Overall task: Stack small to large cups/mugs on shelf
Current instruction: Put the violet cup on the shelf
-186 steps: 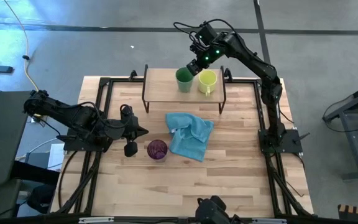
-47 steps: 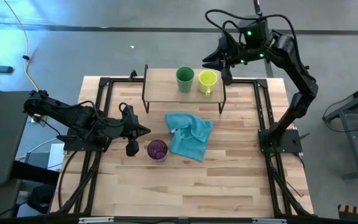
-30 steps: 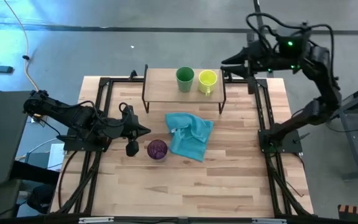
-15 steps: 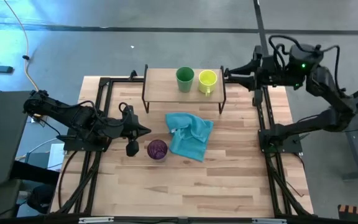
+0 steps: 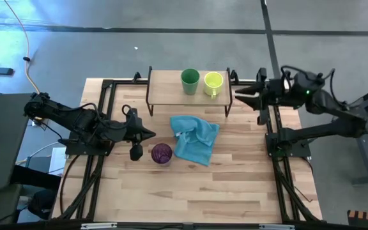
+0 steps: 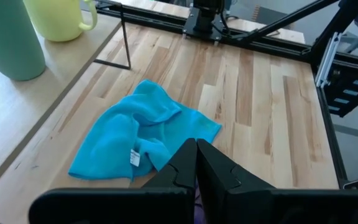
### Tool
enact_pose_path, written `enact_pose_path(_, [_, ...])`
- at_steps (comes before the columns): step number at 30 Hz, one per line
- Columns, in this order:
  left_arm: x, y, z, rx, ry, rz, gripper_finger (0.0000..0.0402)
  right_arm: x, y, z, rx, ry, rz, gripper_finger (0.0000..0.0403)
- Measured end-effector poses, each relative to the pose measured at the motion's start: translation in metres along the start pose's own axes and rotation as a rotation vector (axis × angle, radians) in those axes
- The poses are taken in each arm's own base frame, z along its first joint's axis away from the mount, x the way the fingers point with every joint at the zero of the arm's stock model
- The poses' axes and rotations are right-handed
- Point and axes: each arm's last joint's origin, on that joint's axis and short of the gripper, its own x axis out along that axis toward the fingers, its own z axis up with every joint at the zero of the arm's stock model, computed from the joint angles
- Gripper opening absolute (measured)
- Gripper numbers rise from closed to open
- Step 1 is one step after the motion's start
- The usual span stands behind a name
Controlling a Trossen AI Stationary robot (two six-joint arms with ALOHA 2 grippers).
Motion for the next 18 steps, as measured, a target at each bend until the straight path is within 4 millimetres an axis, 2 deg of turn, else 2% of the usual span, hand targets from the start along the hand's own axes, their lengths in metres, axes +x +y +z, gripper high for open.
enact_pose_path(8, [0.000, 0.000, 0.000, -0.001, -0.003, -0.001, 0.0001, 0.003, 0.014, -0.047, 0.094, -0.069, 0.053, 0.0057])
enact_pose_path(18, [0.000, 0.000, 0.001, -0.003, -0.005, -0.002, 0.0001, 0.013, 0.037, -0.088, 0.197, -0.113, 0.169, 0.0057])
